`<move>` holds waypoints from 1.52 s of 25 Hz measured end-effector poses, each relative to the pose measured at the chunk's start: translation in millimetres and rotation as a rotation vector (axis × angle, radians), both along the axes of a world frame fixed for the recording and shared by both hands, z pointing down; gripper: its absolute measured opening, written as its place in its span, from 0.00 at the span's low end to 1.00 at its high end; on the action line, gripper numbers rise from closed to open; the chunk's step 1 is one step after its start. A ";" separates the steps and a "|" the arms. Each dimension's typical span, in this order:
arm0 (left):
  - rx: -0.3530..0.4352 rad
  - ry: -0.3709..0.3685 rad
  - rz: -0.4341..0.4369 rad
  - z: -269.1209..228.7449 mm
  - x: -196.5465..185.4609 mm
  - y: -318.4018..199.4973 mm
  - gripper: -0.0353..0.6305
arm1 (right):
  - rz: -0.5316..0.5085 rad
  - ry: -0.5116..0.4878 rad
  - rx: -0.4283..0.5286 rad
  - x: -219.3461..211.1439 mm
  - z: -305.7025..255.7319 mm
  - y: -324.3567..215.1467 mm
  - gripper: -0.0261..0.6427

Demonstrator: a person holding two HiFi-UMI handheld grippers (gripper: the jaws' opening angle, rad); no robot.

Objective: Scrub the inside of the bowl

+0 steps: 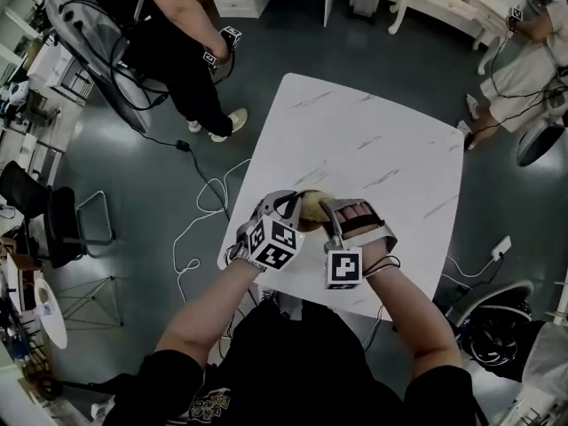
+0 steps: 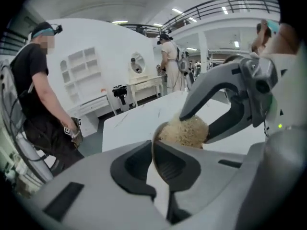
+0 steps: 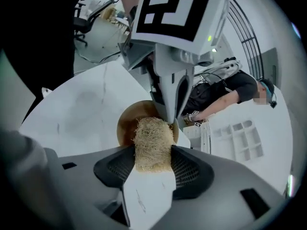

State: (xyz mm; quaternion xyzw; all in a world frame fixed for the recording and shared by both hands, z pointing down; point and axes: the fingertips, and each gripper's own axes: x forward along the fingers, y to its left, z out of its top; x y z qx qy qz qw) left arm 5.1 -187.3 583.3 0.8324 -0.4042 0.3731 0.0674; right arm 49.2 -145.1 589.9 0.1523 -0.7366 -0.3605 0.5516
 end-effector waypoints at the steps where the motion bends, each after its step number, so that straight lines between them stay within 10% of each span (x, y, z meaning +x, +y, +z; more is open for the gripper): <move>1: 0.024 -0.020 0.032 -4.6 0.7 2.7 0.09 | -0.007 0.017 0.012 -4.0 -1.7 1.8 0.40; 6: 0.130 -0.075 0.120 -29.2 -1.8 8.4 0.09 | 0.136 -0.031 -0.038 -19.5 -10.4 5.0 0.40; 12: 0.167 0.057 0.026 -53.7 -26.5 7.7 0.09 | 0.359 -0.150 -0.143 -24.3 -16.9 12.3 0.40; 27: 0.249 0.199 -0.095 -77.5 -57.3 32.5 0.10 | 0.746 -0.691 -0.495 -82.9 -41.2 56.0 0.40; 38: 0.264 0.178 -0.086 -78.0 -73.2 40.4 0.09 | 0.694 -0.569 -0.405 -76.4 -43.4 66.1 0.40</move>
